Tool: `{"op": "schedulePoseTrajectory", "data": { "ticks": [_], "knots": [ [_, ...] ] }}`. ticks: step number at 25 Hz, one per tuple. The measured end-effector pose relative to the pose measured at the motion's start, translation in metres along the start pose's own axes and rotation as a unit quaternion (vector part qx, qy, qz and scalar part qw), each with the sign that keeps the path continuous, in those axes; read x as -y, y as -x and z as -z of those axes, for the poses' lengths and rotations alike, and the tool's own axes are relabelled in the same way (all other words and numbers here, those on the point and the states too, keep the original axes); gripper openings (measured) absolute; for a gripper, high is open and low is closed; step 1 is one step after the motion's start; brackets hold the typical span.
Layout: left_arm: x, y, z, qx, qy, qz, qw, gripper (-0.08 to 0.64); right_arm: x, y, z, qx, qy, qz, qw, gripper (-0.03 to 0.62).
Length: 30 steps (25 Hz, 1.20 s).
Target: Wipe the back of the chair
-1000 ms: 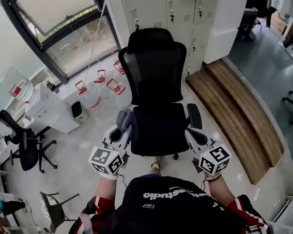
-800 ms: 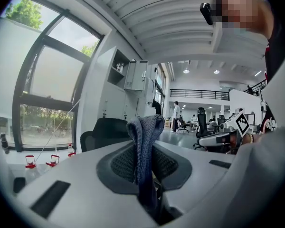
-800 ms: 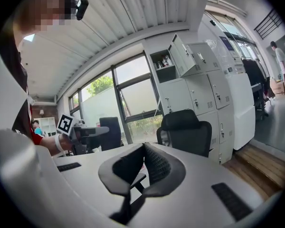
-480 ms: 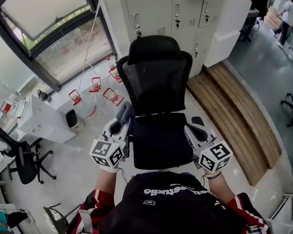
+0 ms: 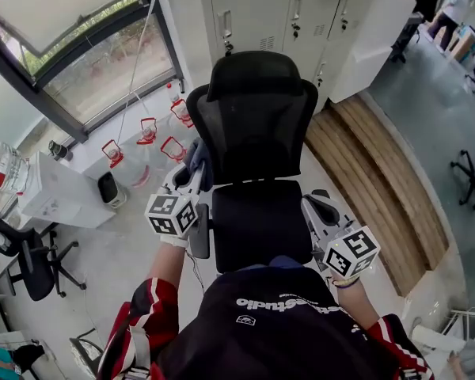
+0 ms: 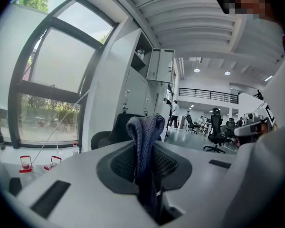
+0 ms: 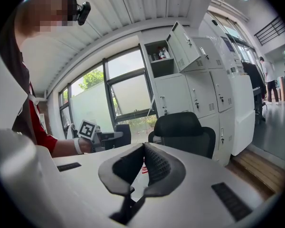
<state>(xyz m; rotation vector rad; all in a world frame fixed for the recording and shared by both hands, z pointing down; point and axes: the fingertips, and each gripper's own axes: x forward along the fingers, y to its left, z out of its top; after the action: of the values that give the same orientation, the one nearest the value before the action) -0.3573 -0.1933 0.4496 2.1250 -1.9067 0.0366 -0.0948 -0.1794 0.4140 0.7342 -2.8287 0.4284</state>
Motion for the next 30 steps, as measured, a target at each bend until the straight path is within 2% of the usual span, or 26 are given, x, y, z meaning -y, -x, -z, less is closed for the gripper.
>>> {"op": "schedulePoseTrajectory", "data": {
  "ticks": [3,10,15,19,25,30],
  "knots": [
    [-0.024,-0.027,0.007,-0.006,0.008,-0.012,0.9999,0.063,0.004,-0.010,-0.002,-0.002,0.001,0.002,1.000,0.014],
    [-0.093,-0.094,0.032,-0.017,-0.011,-0.057,0.9982,0.063,0.020,-0.026,0.002,-0.013,-0.012,0.016,1.000,0.014],
    [-0.133,-0.134,0.043,-0.013,0.019,-0.082,0.9963,0.063,0.036,-0.032,0.006,-0.019,-0.019,0.029,0.999,0.014],
    [-0.162,-0.164,0.055,-0.030,0.023,-0.105,0.9937,0.063,0.047,-0.038,0.005,-0.014,-0.028,0.035,0.999,0.014],
    [-0.194,-0.199,0.092,-0.071,0.041,-0.156,0.9844,0.063,0.077,-0.044,-0.007,0.031,-0.012,0.068,0.997,0.014],
    [-0.204,-0.221,0.106,-0.092,0.028,-0.172,0.9803,0.063,0.107,-0.059,-0.003,0.025,-0.031,0.092,0.995,0.014]
  ]
}}
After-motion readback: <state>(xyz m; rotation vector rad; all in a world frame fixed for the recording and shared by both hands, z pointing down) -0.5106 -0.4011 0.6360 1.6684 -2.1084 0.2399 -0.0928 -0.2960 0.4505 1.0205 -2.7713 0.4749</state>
